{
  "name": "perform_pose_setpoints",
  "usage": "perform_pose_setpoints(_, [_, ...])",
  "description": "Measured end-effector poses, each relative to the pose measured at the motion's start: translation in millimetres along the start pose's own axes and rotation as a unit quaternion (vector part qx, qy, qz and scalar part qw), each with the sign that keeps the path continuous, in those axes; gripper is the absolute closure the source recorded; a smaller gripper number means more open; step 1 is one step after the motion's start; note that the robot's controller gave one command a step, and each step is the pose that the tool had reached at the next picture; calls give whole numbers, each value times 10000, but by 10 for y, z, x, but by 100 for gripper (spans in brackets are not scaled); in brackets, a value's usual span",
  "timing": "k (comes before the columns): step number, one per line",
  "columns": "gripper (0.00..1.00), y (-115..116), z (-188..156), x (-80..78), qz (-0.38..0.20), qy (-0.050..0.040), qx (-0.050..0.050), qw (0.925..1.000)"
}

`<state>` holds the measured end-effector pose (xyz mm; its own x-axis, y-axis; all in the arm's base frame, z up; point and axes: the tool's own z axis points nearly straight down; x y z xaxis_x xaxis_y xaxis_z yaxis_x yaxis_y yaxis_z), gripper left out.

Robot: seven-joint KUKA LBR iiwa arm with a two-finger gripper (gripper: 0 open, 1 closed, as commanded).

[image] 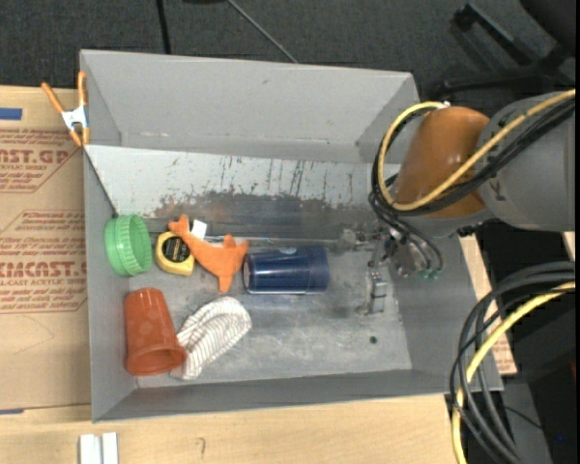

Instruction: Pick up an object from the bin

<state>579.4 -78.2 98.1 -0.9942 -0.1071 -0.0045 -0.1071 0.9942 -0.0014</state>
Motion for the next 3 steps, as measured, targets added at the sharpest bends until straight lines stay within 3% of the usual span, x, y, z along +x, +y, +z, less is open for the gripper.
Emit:
perform_pose_setpoints(1, [0, 273, -67, 3, 195, 38, -19, 9998])
perform_pose_setpoints(2, [0, 858, -29, -214, 979, 8, -8, 9952])
perform_pose_setpoints(3, [0, 1010, 277, -223, -44, 11, -8, 10000])
